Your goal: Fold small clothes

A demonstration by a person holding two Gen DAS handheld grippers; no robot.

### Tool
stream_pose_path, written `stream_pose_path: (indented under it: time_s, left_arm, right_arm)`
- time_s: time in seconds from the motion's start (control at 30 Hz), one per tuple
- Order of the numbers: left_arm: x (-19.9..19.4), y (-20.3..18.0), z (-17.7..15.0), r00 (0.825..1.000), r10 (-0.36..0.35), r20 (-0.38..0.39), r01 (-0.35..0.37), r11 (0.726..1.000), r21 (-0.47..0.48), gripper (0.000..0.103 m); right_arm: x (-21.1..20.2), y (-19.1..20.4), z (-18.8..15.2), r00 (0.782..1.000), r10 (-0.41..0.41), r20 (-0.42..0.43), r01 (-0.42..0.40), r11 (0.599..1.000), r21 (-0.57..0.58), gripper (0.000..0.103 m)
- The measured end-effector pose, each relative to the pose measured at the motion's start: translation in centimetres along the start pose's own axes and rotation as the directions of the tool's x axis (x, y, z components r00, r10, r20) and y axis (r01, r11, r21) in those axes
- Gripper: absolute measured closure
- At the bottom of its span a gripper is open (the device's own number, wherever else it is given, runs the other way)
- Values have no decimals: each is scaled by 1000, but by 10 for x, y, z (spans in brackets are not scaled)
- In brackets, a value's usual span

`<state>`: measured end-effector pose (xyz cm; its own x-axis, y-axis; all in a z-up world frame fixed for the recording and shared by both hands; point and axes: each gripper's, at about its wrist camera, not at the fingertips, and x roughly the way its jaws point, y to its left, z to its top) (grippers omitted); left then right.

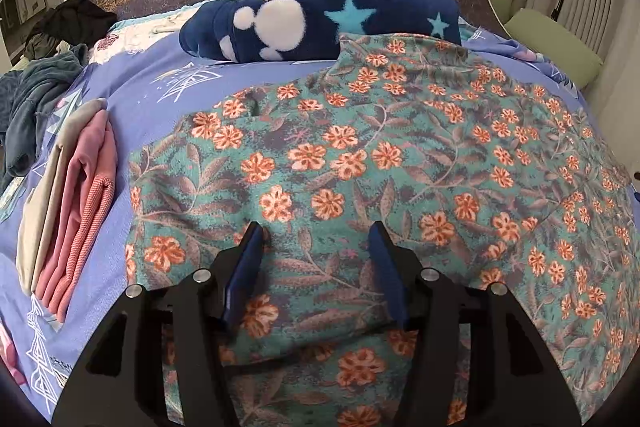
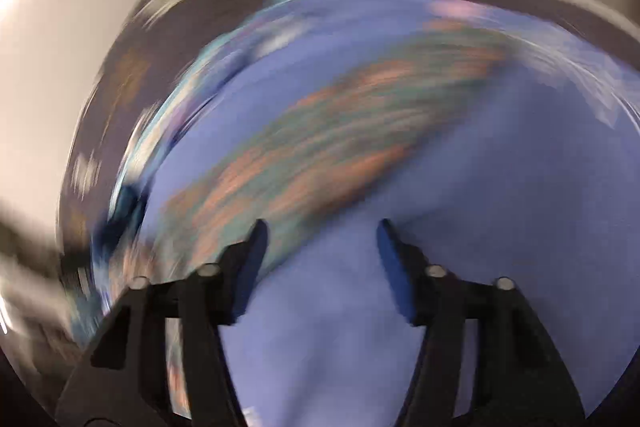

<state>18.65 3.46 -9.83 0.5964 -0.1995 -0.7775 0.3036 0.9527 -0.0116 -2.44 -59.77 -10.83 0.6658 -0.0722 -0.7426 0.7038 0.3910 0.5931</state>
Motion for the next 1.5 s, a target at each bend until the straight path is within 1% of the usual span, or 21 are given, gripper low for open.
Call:
stream_pose_path:
  time_s: [0.1,0.17,0.23,0.33,0.37,0.4,0.43,0.47,0.53,0.63,0.73,0.83,0.9,0.93,1.0,1.07,1.17,1.23,1.33,1.4,1.5]
  left_arm:
    - [0,-3,-1,1000,11,0,-11,1000,9,47]
    - [0,-3,-2,1000,17,1,-17,1000,14,47]
    - [0,-3,-2,1000,15,2,-15,1000,12,46]
    - [0,-3,-2,1000,14,2,-14,1000,12,46]
    - [0,-3,-2,1000,15,2,-15,1000,13,46]
    - [0,-3,-2,1000,16,2,-16,1000,13,46]
    - [0,-3,-2,1000,18,2,-18,1000,15,46]
    - [0,-3,-2,1000,20,2,-20,1000,17,46]
    - [0,-3,-2,1000,18,3,-18,1000,15,46]
    - [0,-2,-2,1000,9,4,-9,1000,8,46]
    - [-1,-1,-2,1000,-2,8,2,1000,2,45]
    - [-1,0,-2,1000,-16,10,16,1000,1,41]
    - [0,-1,-2,999,-32,11,32,999,3,35]
    - [0,-1,-2,999,-36,10,36,999,2,35]
    - [0,0,-2,999,-43,10,43,999,2,34]
    - [0,0,-2,999,-50,12,50,999,-2,34]
    - [-1,3,-2,998,-67,19,67,998,-15,34]
    - [-4,8,-2,994,-101,30,102,994,-41,34]
    - [-11,22,-2,980,-189,58,194,974,-117,34]
    - [-15,32,-2,957,-279,79,289,939,-185,34]
    - [-17,37,2,916,-385,111,401,881,-253,34]
  right_arm:
    - [8,-45,33,1000,14,26,-17,989,145,59]
    - [19,-63,45,995,92,26,-96,968,233,58]
    - [27,-70,52,991,130,41,-136,951,278,53]
    - [39,-67,66,991,107,81,-126,948,291,54]
    - [41,-68,69,992,86,91,-109,949,295,62]
    - [42,-70,73,993,65,95,-90,951,296,82]
    - [44,-69,74,995,48,90,-73,952,297,92]
    - [47,-63,77,994,57,90,-82,949,304,97]
    - [39,-53,78,987,101,122,-133,946,296,98]
    - [22,-11,76,968,216,127,-236,956,174,98]
    - [5,57,60,937,339,85,-341,940,12,98]
    - [-6,130,28,902,431,1,-427,893,-142,98]
    - [-7,179,-6,879,471,-75,-475,848,-235,98]
    - [-5,208,-30,862,491,-126,-505,813,-290,98]
    - [-1,245,-67,838,508,-198,-545,760,-355,98]
    - [8,287,-120,800,518,-302,-600,683,-417,98]
    - [23,330,-189,776,469,-422,-631,593,-500,98]
    - [33,344,-233,788,400,-469,-615,541,-573,98]
    - [56,347,-297,821,246,-515,-566,467,-680,98]
    - [63,338,-324,841,175,-513,-533,436,-725,98]
    - [73,324,-335,853,125,-507,-509,415,-754,95]
